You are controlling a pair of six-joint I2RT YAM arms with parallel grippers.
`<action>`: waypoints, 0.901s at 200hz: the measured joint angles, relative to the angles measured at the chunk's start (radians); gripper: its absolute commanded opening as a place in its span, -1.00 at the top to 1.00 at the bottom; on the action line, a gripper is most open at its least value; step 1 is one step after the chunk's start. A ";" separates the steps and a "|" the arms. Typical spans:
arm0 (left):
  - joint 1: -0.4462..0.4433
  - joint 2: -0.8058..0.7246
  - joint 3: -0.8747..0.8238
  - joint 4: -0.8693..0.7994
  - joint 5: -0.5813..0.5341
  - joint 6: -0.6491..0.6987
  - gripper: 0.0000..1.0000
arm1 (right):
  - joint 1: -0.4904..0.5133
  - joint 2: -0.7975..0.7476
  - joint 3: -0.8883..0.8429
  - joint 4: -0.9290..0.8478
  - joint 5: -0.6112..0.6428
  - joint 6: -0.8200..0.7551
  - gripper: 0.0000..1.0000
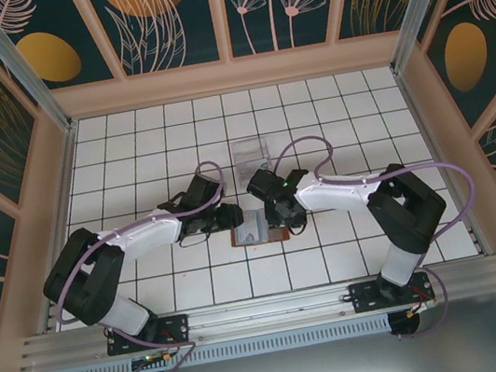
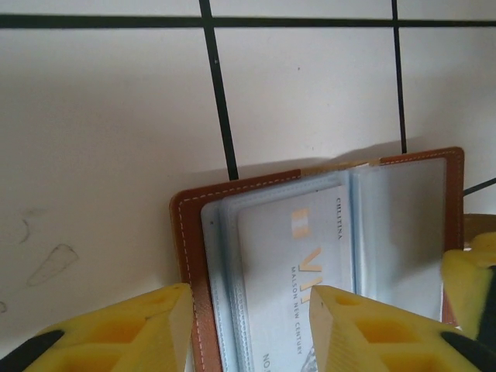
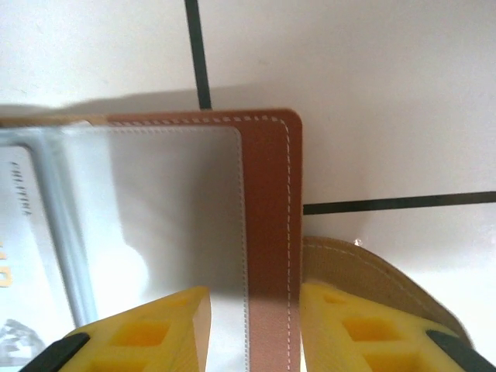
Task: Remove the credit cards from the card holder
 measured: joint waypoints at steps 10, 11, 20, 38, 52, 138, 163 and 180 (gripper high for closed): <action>-0.004 0.004 0.000 0.000 0.000 0.000 0.15 | 0.001 0.000 0.016 -0.011 0.008 -0.001 0.28; -0.005 0.005 0.000 0.000 0.000 0.000 0.15 | 0.001 0.000 0.018 -0.012 0.009 -0.001 0.28; -0.009 0.008 0.001 -0.002 -0.001 0.000 0.18 | 0.001 0.000 0.029 -0.017 0.014 -0.002 0.28; -0.015 0.011 0.006 -0.008 -0.008 0.002 0.21 | 0.001 -0.001 0.045 -0.018 0.014 -0.010 0.30; -0.019 0.013 0.007 -0.011 -0.016 0.003 0.23 | 0.000 -0.003 0.047 -0.010 0.002 -0.019 0.34; -0.040 0.055 0.017 -0.019 -0.053 0.011 0.32 | 0.000 0.054 0.046 0.214 -0.213 -0.030 0.62; -0.041 0.056 0.017 -0.019 -0.058 0.012 0.34 | -0.002 0.076 0.039 0.259 -0.249 -0.026 0.64; -0.041 0.056 0.017 -0.020 -0.060 0.014 0.35 | -0.002 0.082 0.033 0.280 -0.261 -0.024 0.64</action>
